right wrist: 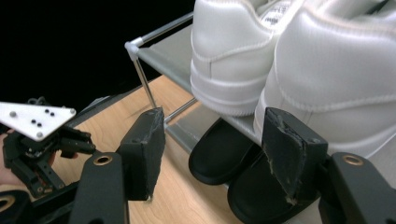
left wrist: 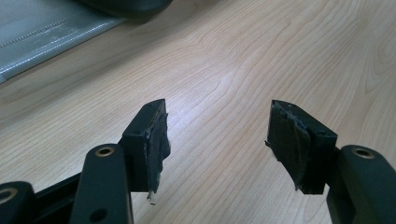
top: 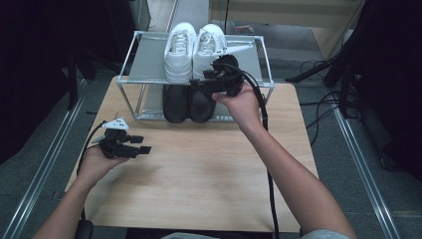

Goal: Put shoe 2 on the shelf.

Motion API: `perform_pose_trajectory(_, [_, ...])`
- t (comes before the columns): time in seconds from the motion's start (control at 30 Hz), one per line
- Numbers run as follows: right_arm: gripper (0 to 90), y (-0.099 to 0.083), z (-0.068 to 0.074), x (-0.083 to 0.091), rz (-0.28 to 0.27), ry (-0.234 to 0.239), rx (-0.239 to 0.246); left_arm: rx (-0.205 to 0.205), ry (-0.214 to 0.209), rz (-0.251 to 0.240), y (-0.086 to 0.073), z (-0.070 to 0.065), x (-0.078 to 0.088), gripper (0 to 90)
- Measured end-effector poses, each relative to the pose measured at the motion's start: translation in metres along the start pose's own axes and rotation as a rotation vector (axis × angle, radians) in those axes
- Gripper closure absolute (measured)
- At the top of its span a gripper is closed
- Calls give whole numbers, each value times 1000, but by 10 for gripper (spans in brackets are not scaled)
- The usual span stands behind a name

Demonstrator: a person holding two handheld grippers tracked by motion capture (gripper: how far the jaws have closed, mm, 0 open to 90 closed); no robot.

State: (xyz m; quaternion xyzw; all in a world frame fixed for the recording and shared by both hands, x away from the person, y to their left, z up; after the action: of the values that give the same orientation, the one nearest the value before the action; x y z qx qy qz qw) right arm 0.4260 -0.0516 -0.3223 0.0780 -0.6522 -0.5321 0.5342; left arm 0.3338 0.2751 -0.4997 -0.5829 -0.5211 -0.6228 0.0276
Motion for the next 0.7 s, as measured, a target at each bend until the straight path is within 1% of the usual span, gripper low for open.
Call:
perform_pose_trajectory(0.13, [411, -12, -2, -3, 8, 7, -5, -3, 1, 2, 0, 0, 0, 383])
perform_pose_trajectory(0.17, [408, -15, -3, -4, 5, 9, 1, -5, 1, 3, 0, -1, -1, 383])
perform_pose_trajectory(0.23, [398, -21, -5, -5, 5, 13, -10, -6, 0, 4, 0, -1, -1, 383])
perform_pose_trajectory(0.43, [357, -39, -10, -8, -4, 35, -21, -15, 1, 11, 0, -1, -1, 382])
perform_pose_trajectory(0.47, [354, -41, -11, -8, -9, 31, -27, -17, -1, 12, 0, -1, -1, 382])
perform_pose_trajectory(0.6, [331, -51, -14, -9, 3, 21, -42, -15, 1, 14, 0, -2, -2, 381])
perform_pose_trajectory(0.7, [327, -59, -16, -10, 2, 14, -39, -18, 4, 15, 0, -3, -2, 381])
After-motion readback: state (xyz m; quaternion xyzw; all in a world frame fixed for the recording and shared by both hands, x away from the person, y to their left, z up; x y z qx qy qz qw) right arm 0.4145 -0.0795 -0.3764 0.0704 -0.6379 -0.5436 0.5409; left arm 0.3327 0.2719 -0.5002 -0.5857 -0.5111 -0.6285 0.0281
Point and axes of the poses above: each handheld gripper's, and its own axes: x roughly backward along the jaws, y roughly out of its top, z roughly to its left, the point moved 1 cm from there along -x, roughly forward along the jaws, and after that the axes turned 8 degrees about z, right-handed, at the moved point
